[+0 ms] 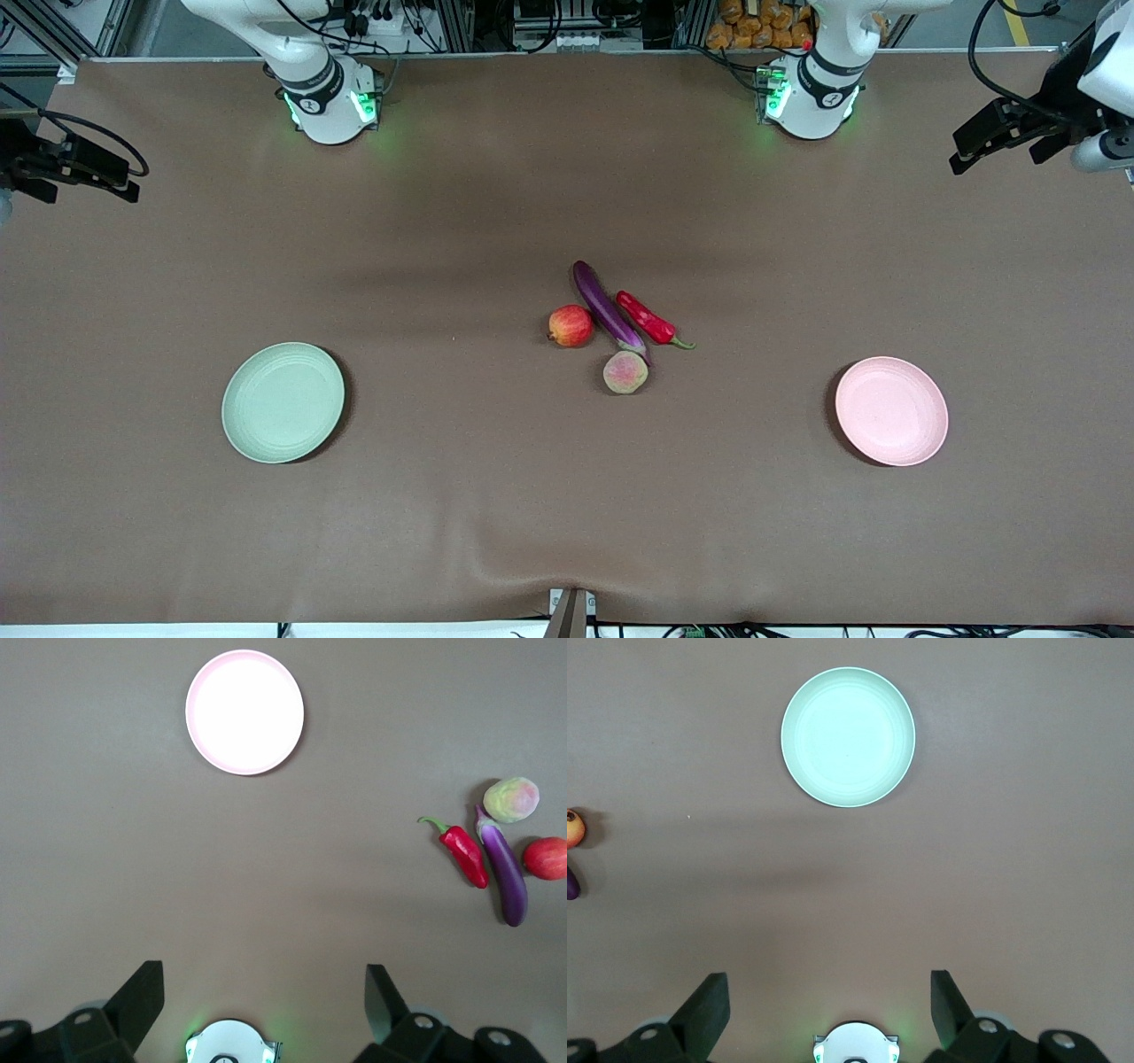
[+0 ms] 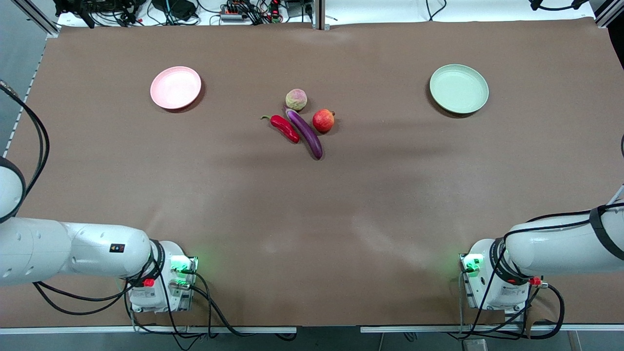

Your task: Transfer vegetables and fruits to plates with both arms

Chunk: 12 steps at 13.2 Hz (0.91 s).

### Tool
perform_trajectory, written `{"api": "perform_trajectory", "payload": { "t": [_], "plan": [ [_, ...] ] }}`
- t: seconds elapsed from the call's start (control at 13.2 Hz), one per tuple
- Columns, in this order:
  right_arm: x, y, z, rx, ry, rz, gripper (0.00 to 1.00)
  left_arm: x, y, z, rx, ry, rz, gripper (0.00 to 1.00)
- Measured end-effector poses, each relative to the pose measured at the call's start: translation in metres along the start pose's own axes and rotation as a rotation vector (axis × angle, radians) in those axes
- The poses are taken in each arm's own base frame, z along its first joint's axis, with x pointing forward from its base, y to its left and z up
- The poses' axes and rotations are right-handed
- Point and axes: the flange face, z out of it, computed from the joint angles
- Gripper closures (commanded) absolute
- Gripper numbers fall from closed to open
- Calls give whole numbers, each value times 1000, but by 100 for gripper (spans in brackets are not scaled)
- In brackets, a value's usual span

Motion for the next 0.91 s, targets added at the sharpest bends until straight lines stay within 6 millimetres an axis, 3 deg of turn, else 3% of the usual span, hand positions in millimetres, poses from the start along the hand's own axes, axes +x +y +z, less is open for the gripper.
{"api": "perform_trajectory", "payload": {
  "t": [0.3, 0.91],
  "plan": [
    [2, 16, 7, 3, -11, 30, 0, -1, 5, 2, 3, -5, 11, 0],
    [5, 14, 18, 3, -40, 27, 0, -1, 11, 12, 10, -23, 20, 0]
  ]
}}
